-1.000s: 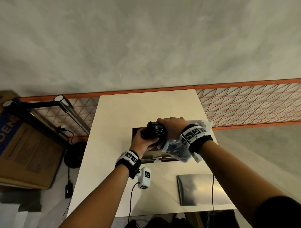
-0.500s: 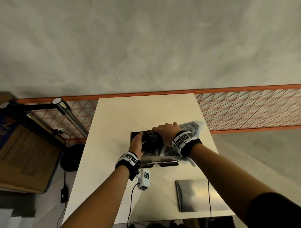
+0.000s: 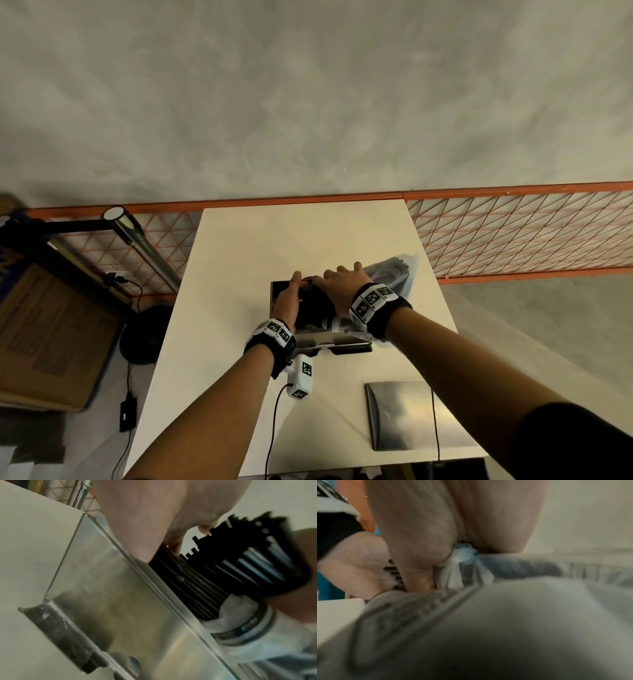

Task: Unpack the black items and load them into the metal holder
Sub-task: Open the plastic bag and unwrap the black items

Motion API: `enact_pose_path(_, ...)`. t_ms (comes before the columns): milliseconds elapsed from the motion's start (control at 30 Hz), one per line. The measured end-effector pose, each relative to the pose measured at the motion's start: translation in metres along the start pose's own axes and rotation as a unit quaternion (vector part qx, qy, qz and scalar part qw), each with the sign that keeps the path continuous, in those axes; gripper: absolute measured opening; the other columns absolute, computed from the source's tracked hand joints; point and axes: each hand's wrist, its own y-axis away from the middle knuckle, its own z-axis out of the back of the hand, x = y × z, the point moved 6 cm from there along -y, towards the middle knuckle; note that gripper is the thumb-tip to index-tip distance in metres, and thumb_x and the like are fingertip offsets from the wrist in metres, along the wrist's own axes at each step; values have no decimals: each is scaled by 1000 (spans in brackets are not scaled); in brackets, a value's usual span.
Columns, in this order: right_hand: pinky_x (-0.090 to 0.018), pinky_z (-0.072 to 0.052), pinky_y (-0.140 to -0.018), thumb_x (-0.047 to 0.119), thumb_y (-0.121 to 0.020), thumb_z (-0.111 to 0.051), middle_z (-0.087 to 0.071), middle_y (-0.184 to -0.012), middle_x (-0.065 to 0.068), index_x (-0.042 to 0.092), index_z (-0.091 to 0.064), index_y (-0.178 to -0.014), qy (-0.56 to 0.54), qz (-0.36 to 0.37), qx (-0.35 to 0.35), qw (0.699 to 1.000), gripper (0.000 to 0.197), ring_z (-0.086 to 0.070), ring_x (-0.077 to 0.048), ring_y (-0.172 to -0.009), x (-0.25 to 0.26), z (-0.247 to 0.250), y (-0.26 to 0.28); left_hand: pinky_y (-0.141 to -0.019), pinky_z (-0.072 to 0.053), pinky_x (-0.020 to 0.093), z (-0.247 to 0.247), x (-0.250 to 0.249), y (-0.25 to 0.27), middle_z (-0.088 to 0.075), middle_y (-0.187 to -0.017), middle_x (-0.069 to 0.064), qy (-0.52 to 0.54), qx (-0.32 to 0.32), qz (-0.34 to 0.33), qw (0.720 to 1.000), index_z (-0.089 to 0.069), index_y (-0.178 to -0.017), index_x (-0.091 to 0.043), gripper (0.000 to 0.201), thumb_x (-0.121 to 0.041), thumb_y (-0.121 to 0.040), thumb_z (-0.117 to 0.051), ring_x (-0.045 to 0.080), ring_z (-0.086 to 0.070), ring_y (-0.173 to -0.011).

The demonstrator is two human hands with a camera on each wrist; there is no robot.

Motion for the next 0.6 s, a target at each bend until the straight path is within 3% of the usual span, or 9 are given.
enact_pose_path(67, -60, -38, -97, 56, -65, -82, -57, -124, -3, 27, -36, -139, 0, -21, 10, 1000, 92, -53, -32, -117, 3, -1, -3, -100, -54, 51, 0, 0, -2, -79, -100, 6, -9, -7, -6, 1000, -82, -94, -29, 68, -84, -65, -54, 29, -72, -101)
enact_pose_path(100, -61, -36, -99, 54, -68, -80, -56, -128, -4, 27, -36, -141, -2, -31, 15, 999, 89, -52, -32, -119, 5, -1, -4, -101, -54, 50, -1, -1, -2, -79, -100, 6, -13, -7, -11, 1000, -82, -93, -29, 66, -82, -66, -54, 29, -72, -101)
enact_pose_path(300, -62, -31, -104, 36, -91, -60, -53, -136, -8, 24, -39, -144, 5, -65, 31, 997, 58, -48, -35, -126, 16, 4, -7, -98, -54, 47, -1, -1, 3, -79, -96, 5, -20, -8, -22, 1000, -81, -91, -24, 45, -62, -83, -57, 29, -72, -100)
enact_pose_path(367, -62, -32, -104, 33, -91, -60, -52, -135, -10, 22, -42, -142, 10, -60, 28, 998, 55, -48, -35, -126, 19, 6, -7, -94, -53, 43, -1, -5, 6, -77, -94, 5, -47, -21, -35, 998, -78, -77, -26, 39, -52, -92, -53, 27, -69, -96)
enact_pose_path(433, -60, -35, -102, 32, -87, -67, -49, -133, -10, 20, -44, -139, -11, -39, 23, 999, 59, -48, -34, -124, 21, 7, -9, -91, -49, 39, 2, -6, 4, -75, -98, 7, -77, -33, -51, 995, -73, -75, -24, 40, -44, -99, -47, 25, -66, -95)
enact_pose_path(533, -55, -39, -99, 38, -78, -74, -48, -128, -7, 22, -50, -133, -54, 14, -19, 998, 63, -49, -29, -119, 21, 13, -9, -100, -51, 47, 7, 1, -9, -77, -100, 6, -83, -43, -41, 995, -78, -78, -27, 36, -53, -83, -53, 30, -68, -103)
enact_pose_path(600, -51, -37, -104, 46, -81, -68, -50, -130, -5, 23, -55, -130, -89, 23, -78, 993, 56, -50, -26, -119, 13, 23, 0, -102, -50, 52, 7, 4, -19, -77, -98, 6, -115, -41, -49, 991, -79, -80, -29, 35, -53, -79, -53, 32, -68, -102)
